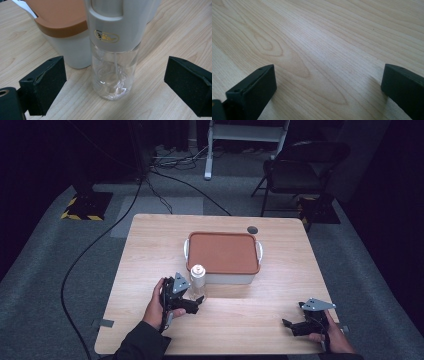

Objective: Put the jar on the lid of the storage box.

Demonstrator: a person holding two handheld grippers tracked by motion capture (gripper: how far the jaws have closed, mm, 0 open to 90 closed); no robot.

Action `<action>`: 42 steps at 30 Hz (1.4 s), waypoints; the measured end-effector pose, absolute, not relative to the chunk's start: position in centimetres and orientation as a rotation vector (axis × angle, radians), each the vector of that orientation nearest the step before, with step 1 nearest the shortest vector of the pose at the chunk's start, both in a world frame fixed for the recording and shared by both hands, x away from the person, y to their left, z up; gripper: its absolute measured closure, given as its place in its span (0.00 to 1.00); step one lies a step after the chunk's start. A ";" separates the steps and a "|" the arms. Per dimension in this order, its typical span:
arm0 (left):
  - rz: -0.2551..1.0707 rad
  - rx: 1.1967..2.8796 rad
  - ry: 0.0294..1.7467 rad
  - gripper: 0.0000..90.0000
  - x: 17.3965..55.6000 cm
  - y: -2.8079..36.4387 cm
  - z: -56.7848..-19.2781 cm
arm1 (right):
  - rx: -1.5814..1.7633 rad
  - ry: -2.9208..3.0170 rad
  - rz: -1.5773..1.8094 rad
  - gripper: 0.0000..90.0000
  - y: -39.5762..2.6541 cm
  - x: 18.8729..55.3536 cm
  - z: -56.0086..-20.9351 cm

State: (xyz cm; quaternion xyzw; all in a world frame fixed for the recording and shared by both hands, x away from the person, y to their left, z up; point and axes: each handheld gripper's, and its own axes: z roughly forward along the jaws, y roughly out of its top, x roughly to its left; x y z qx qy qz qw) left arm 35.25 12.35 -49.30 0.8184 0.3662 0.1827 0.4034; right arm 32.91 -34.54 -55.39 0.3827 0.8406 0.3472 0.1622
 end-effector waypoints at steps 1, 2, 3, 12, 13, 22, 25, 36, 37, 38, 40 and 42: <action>0.458 2.063 0.928 0.05 35.4 12.3 -49.4 | 1.091 2.399 0.990 0.00 -34.5 32.9 -55.4; 0.457 2.059 0.931 0.05 35.5 12.3 -49.4 | 1.092 2.399 0.991 0.00 -34.5 32.9 -55.4; 0.457 2.063 0.931 0.05 35.6 12.3 -49.4 | 1.092 2.399 0.991 0.00 -34.5 32.9 -55.4; 0.437 2.045 0.956 0.06 36.8 11.6 -49.9 | 1.092 2.399 0.991 0.00 -34.5 32.9 -55.4; 0.435 2.045 0.960 0.07 36.9 11.4 -50.0 | 1.092 2.399 0.991 0.00 -34.5 32.9 -55.4; 0.442 2.011 0.990 0.12 37.7 10.4 -50.7 | 1.092 2.399 0.991 0.00 -34.5 32.9 -55.4; 0.442 1.986 0.994 0.16 37.8 10.4 -50.7 | 1.092 2.398 0.991 0.00 -34.5 32.9 -55.4; 0.480 1.998 0.988 0.43 37.6 9.7 -50.3 | 1.092 2.399 0.990 0.00 -34.5 32.9 -55.4; 0.480 1.998 0.988 0.44 37.6 9.7 -50.3 | 1.092 2.399 0.990 0.00 -34.5 32.9 -55.4; 0.478 1.994 0.988 0.44 37.6 9.7 -50.3 | 1.091 2.399 0.991 0.00 -34.5 32.9 -55.4; 0.475 1.994 0.980 0.44 37.6 9.8 -50.3 | 1.091 2.399 0.990 0.00 -34.5 32.9 -55.4; 0.479 1.993 0.979 0.44 37.6 9.8 -50.3 | 1.091 2.399 0.990 0.00 -34.5 32.9 -55.4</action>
